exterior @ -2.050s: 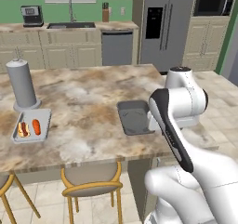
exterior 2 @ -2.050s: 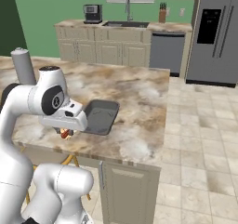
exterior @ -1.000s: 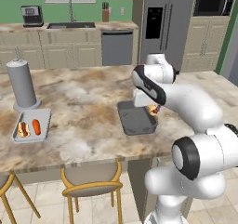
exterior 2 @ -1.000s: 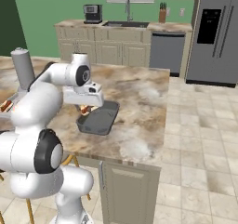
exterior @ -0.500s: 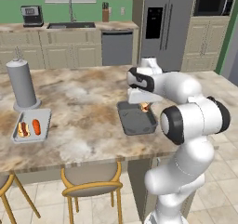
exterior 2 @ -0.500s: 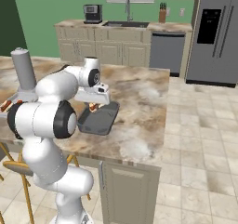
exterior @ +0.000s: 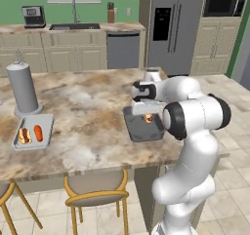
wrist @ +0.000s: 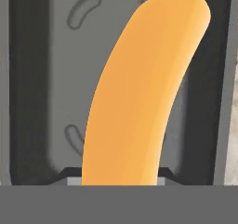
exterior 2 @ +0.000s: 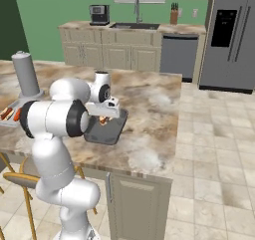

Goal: Place one cooked food and one vegetable from the large plate to each tupperware container.

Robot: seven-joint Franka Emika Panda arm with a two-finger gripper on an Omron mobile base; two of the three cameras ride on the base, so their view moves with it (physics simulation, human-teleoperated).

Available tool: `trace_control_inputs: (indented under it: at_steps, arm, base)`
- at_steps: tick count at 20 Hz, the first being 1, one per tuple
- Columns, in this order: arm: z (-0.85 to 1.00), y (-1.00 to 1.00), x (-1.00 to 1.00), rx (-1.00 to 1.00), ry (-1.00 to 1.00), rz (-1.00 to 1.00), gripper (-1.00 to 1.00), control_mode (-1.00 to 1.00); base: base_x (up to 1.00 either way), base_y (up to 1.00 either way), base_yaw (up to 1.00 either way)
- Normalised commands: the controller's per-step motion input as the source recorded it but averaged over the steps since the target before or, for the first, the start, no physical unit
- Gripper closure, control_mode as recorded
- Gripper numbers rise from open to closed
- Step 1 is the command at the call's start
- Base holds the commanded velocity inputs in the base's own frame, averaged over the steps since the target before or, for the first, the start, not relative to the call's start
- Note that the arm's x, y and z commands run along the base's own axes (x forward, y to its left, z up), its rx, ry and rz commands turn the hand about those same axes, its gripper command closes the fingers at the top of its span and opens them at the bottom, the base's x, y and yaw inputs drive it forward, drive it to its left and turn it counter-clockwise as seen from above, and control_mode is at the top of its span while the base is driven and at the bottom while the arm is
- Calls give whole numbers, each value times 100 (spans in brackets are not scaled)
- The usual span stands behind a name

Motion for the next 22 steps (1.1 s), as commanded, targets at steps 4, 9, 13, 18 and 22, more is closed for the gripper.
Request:
trace_control_inputs:
  at_steps: [4,9,13,18,22]
  arm:
    - [-33,1,15,0,0,0,100,-100]
    - [-39,1,17,-4,0,0,100,-100]
    - [-38,7,17,-5,0,0,100,-100]
    - [-18,7,7,-2,0,0,100,-100]
    - [0,22,0,0,2,0,100,-100]
  base:
    - [0,0,0]
    - [0,0,0]
    - [0,0,0]
    - [0,0,0]
    - [0,0,0]
